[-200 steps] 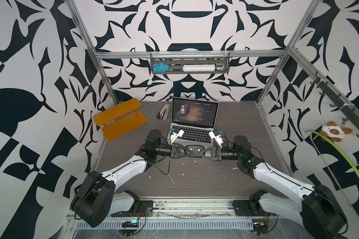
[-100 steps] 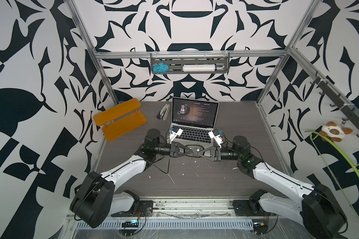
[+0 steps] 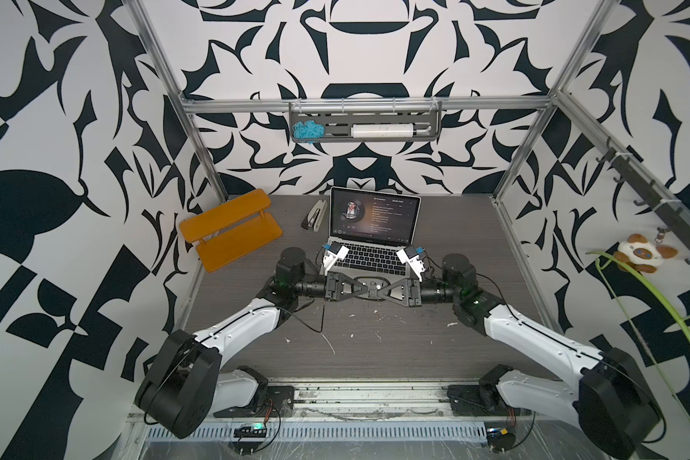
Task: Remove the wireless mouse receiver from the laptop
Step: Close the lid on the mouse.
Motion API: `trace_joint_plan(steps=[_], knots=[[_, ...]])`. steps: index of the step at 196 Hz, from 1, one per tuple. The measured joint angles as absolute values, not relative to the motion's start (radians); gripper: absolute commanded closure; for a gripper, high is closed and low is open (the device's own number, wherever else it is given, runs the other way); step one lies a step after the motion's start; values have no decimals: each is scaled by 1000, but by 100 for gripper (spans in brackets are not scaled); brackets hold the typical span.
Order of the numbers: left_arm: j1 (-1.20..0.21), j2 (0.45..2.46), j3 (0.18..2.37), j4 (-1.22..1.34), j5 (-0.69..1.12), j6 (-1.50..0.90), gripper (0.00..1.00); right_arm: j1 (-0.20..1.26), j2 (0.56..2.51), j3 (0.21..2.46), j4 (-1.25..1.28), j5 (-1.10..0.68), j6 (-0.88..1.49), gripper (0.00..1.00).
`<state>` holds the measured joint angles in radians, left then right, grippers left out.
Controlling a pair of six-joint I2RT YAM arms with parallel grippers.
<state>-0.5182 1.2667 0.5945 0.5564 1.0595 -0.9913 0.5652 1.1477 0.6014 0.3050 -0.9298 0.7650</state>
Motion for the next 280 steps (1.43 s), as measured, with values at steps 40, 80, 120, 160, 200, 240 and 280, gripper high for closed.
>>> trace_joint_plan(steps=[40, 80, 120, 160, 200, 240, 280], knots=[[-511, 1275, 574, 574, 1058, -1003, 100, 572, 1180, 626, 248, -924, 718, 68], [-510, 1286, 551, 595, 1040, -1036, 100, 591, 1213, 643, 206, -879, 694, 60], [-510, 1287, 546, 594, 1005, -1065, 100, 613, 1239, 672, 172, -815, 660, 57], [-514, 1286, 545, 582, 992, -1068, 100, 633, 1247, 677, 185, -783, 645, 42], [-525, 1259, 555, 430, 1008, -935, 100, 627, 1226, 619, 207, -791, 675, 24], [-516, 1258, 555, 429, 1060, -892, 100, 532, 1144, 560, 258, -836, 752, 21], [-515, 1258, 555, 430, 1093, -882, 100, 519, 1178, 537, 384, -896, 832, 24]])
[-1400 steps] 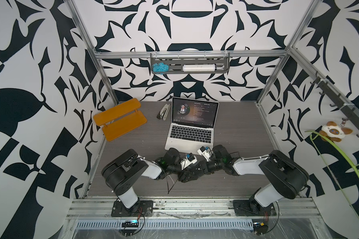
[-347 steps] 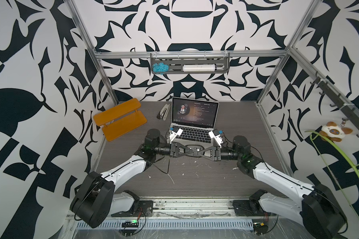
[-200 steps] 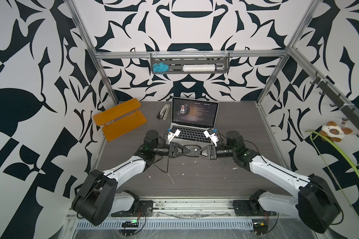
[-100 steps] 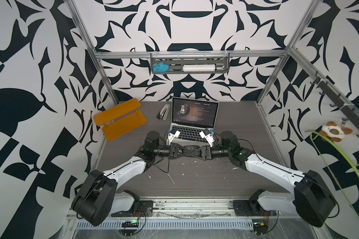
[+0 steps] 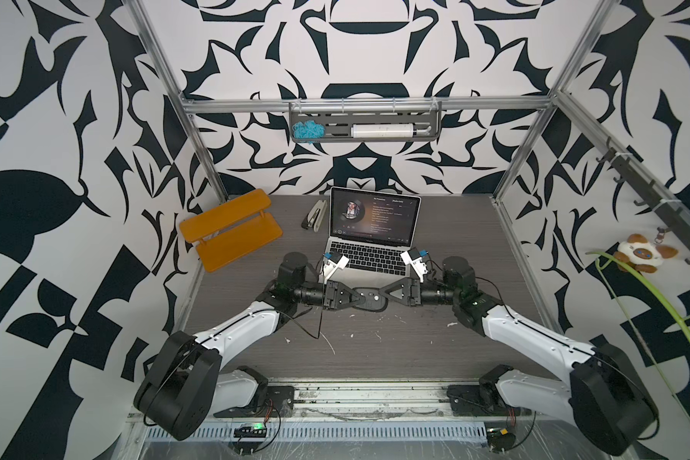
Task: Remove the wireless mouse receiver from the laptop
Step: Close the lid on the mouse, then place the mouse at the center of the board.
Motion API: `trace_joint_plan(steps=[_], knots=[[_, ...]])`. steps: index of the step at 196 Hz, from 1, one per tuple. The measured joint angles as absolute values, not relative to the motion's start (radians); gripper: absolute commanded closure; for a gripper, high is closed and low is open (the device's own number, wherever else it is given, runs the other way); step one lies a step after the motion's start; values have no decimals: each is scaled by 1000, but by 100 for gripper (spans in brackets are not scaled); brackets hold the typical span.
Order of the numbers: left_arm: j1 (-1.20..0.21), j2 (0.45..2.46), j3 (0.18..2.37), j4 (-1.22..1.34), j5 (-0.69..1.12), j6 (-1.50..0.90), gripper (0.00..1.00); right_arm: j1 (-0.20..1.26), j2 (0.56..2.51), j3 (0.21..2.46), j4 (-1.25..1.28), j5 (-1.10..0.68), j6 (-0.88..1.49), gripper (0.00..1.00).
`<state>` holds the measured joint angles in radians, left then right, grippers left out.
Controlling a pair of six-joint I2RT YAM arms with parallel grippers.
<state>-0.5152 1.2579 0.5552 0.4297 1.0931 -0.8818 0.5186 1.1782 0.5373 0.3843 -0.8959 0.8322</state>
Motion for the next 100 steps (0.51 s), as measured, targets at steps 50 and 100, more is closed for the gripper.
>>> trace_joint_plan(steps=[50, 100], knots=[[-515, 1258, 556, 426, 1105, -881, 100, 567, 1265, 550, 509, -941, 887, 41], [-511, 1258, 559, 415, 1102, -878, 100, 598, 1310, 569, 577, -966, 912, 71]])
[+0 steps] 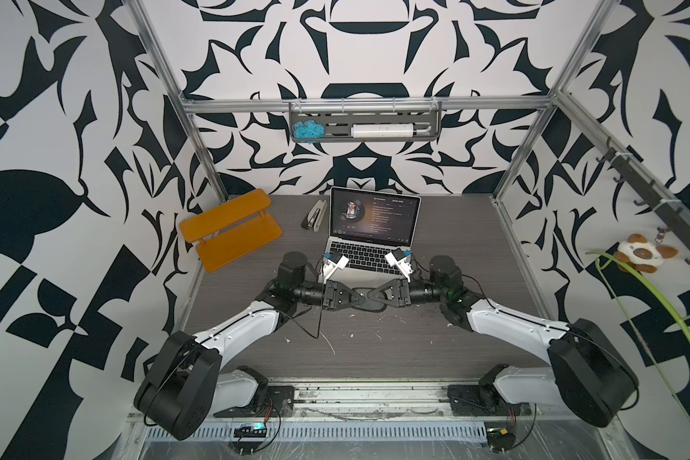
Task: Remove the wireless mouse receiver from the laptop
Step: Place the mouse at the center of the board.
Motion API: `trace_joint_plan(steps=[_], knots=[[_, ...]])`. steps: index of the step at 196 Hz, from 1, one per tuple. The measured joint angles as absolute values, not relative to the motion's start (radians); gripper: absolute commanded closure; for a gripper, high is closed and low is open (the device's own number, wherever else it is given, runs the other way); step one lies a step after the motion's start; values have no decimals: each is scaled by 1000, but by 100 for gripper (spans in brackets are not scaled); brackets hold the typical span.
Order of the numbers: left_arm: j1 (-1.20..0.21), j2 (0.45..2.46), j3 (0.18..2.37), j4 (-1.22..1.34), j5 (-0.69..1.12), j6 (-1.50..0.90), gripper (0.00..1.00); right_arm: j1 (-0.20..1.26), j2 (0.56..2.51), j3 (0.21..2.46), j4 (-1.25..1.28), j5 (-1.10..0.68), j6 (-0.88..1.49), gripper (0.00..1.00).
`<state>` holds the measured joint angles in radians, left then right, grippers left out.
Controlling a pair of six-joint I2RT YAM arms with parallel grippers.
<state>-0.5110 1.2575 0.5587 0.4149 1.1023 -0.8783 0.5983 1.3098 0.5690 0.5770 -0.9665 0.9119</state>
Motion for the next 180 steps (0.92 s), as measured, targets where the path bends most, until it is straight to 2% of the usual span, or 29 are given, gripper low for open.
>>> trace_joint_plan(steps=[19, 30, 40, 65, 88, 109, 142, 180], knots=[[-508, 1256, 561, 413, 1111, -880, 100, 599, 1311, 571, 591, -977, 904, 90], [-507, 1256, 563, 413, 1113, -881, 99, 600, 1312, 571, 596, -980, 902, 96], [-507, 1256, 565, 413, 1115, -881, 81, 601, 1311, 571, 599, -980, 903, 100], [-507, 1256, 572, 395, 1113, -861, 34, 605, 1310, 571, 598, -965, 903, 100], [-492, 1231, 588, 337, 1103, -836, 1, 610, 1287, 572, 512, -890, 863, 100], [-422, 1145, 602, 212, 1061, -778, 1, 612, 1212, 603, 307, -728, 746, 100], [-327, 976, 662, -52, 885, -643, 1, 619, 1127, 736, -12, -310, 543, 100], [-324, 903, 669, -189, 729, -562, 1, 681, 1233, 858, -244, 228, 383, 100]])
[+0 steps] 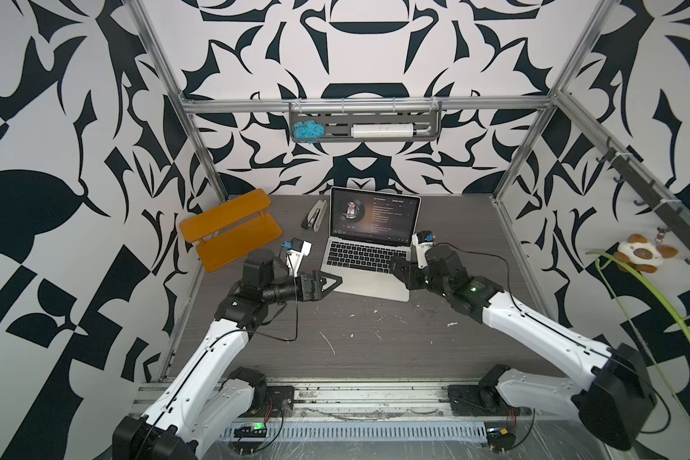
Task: Remove the wireless mouse receiver from the laptop
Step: Place the mouse at the center of the board, then reset both arms
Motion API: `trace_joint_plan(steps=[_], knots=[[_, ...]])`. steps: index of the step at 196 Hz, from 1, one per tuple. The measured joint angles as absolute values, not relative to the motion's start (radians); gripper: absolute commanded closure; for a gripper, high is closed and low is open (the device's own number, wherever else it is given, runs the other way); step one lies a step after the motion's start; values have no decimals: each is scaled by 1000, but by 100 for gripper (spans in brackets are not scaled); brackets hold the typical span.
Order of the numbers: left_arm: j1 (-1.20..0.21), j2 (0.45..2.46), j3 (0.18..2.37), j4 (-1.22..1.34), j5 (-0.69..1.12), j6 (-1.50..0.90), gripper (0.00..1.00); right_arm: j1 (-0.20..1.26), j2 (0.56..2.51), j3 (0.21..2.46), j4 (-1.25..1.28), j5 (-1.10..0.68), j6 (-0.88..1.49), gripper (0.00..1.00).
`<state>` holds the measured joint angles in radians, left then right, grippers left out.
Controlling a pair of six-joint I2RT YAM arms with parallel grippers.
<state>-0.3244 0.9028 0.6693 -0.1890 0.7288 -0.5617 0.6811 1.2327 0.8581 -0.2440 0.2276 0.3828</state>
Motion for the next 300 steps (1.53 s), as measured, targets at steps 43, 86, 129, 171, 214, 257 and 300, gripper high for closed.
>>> trace_joint_plan(steps=[43, 86, 129, 171, 214, 257, 300], knots=[[-324, 890, 627, -255, 637, -522, 1, 735, 1563, 1013, -433, 712, 242, 100], [-324, 829, 615, -277, 618, -507, 1, 736, 1805, 1093, -484, 945, 105, 100], [-324, 780, 615, -305, 604, -495, 1, 723, 1904, 1103, -509, 977, 19, 95], [-324, 780, 615, -320, 595, -493, 1, 720, 1895, 1092, -513, 949, 6, 65], [-324, 781, 615, -336, 558, -495, 1, 720, 1873, 1050, -511, 880, 10, 55], [-323, 792, 615, -352, 533, -499, 1, 714, 1797, 999, -473, 755, 6, 52], [-321, 814, 617, -370, 522, -501, 1, 688, 1731, 967, -426, 596, 4, 46]])
